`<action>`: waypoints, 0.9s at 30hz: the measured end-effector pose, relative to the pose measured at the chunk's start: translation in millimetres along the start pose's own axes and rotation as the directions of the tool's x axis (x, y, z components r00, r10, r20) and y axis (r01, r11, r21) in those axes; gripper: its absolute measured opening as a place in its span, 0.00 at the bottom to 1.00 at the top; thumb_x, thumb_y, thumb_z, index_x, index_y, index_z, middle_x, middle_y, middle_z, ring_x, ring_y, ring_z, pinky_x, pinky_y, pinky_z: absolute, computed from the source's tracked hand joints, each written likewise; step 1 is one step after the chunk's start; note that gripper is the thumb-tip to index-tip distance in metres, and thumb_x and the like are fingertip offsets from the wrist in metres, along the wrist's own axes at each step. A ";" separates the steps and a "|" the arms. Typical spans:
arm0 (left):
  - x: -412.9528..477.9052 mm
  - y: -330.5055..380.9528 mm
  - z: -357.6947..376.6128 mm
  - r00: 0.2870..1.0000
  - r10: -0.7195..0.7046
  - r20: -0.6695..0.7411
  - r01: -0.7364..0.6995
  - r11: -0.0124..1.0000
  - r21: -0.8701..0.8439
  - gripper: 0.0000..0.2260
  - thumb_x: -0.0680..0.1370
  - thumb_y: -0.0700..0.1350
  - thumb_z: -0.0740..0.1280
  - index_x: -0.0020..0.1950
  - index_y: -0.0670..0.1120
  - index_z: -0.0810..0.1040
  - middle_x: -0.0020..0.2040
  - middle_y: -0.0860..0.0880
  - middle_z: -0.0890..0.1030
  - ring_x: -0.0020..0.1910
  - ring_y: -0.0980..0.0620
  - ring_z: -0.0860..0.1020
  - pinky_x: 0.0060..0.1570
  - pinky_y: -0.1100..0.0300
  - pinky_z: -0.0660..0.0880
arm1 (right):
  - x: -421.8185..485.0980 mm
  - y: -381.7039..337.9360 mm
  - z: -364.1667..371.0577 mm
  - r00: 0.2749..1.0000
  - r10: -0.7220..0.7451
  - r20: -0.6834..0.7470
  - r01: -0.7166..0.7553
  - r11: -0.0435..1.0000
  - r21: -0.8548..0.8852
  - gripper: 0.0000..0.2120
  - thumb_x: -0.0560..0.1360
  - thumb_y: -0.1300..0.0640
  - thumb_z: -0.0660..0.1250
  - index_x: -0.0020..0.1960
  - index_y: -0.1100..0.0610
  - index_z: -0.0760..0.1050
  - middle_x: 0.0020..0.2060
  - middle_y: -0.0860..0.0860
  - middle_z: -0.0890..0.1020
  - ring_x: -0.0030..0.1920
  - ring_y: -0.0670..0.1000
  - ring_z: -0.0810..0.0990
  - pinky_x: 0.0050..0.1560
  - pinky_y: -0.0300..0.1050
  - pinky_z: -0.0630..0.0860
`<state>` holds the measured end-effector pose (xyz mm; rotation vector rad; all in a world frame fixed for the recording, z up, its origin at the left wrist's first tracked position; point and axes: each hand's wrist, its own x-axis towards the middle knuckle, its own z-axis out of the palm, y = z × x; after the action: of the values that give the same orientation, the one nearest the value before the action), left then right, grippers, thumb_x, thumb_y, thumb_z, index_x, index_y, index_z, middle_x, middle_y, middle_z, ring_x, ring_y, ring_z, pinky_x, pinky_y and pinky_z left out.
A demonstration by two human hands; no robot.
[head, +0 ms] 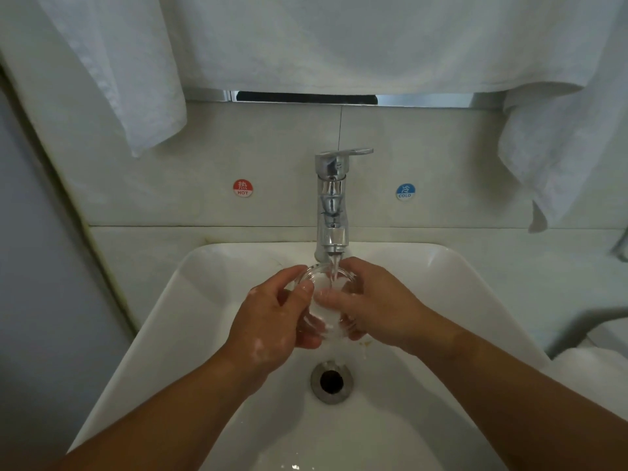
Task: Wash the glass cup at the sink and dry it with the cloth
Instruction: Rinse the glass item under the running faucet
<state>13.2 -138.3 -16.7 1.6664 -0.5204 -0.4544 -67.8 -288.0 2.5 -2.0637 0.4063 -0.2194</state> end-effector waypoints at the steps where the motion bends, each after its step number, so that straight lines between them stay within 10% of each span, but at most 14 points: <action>1: 0.9 -1.1 -0.9 1.000 0.007 -0.013 -0.007 1.000 0.023 0.16 0.84 0.51 0.63 0.72 0.56 0.76 0.45 0.45 0.85 0.36 0.47 0.87 0.41 0.49 0.86 | -1.6 0.4 -1.6 0.997 0.004 0.083 0.000 0.999 -0.044 0.25 0.72 0.48 0.78 0.65 0.45 0.72 0.47 0.51 0.82 0.36 0.49 0.85 0.34 0.41 0.82; 3: 2.2 -2.3 -2.3 0.999 0.020 -0.035 -0.018 0.997 0.070 0.17 0.84 0.51 0.63 0.73 0.57 0.74 0.45 0.45 0.85 0.36 0.47 0.87 0.43 0.47 0.87 | -3.7 -0.4 -5.5 0.986 0.015 0.165 -0.003 0.997 -0.072 0.33 0.68 0.52 0.81 0.68 0.41 0.69 0.49 0.53 0.81 0.39 0.52 0.86 0.37 0.40 0.82; 8: 0.8 1.2 -1.1 0.999 0.021 -0.036 -0.020 1.000 0.006 0.17 0.84 0.49 0.63 0.73 0.55 0.75 0.41 0.47 0.86 0.38 0.45 0.87 0.41 0.49 0.86 | 0.1 1.2 -4.3 0.998 -0.055 -0.025 0.057 0.995 0.079 0.16 0.80 0.50 0.68 0.67 0.47 0.76 0.40 0.50 0.84 0.35 0.54 0.87 0.37 0.49 0.85; 14: 1.6 0.9 -2.7 0.997 0.043 -0.067 -0.040 0.998 0.048 0.18 0.83 0.50 0.64 0.74 0.56 0.74 0.46 0.44 0.84 0.36 0.46 0.86 0.42 0.46 0.86 | -2.7 -0.8 -7.4 0.989 -0.037 0.144 0.051 0.994 -0.099 0.41 0.67 0.52 0.82 0.74 0.39 0.65 0.49 0.49 0.80 0.43 0.51 0.85 0.45 0.46 0.86; 17: 1.4 0.8 -2.4 0.998 0.045 -0.054 -0.043 0.998 0.038 0.18 0.84 0.49 0.63 0.74 0.57 0.73 0.45 0.44 0.85 0.36 0.46 0.86 0.43 0.47 0.86 | -2.4 -2.5 -6.7 0.996 -0.024 0.091 0.021 0.999 0.041 0.36 0.69 0.54 0.80 0.72 0.41 0.69 0.47 0.50 0.82 0.41 0.53 0.86 0.44 0.51 0.86; 21: 1.4 -1.0 -1.5 0.998 0.045 -0.040 -0.045 0.999 0.019 0.18 0.84 0.50 0.63 0.73 0.58 0.74 0.46 0.45 0.86 0.38 0.46 0.86 0.44 0.45 0.86 | -4.3 -8.7 2.7 0.997 -0.052 -0.048 0.048 0.996 -0.081 0.31 0.67 0.47 0.81 0.66 0.45 0.71 0.38 0.45 0.81 0.33 0.48 0.84 0.29 0.34 0.78; 27: 1.6 -2.1 -1.9 0.996 0.067 -0.061 -0.064 0.997 0.050 0.18 0.83 0.49 0.64 0.73 0.56 0.74 0.47 0.45 0.85 0.38 0.46 0.86 0.43 0.47 0.87 | -6.9 -6.9 -12.2 0.991 -0.021 0.136 0.028 0.998 -0.051 0.40 0.67 0.56 0.82 0.72 0.40 0.68 0.44 0.45 0.81 0.42 0.47 0.84 0.40 0.38 0.82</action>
<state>15.7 -137.4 -18.5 1.6985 -0.5419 -0.3429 -76.8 -292.0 14.6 -2.1220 0.3068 -0.0832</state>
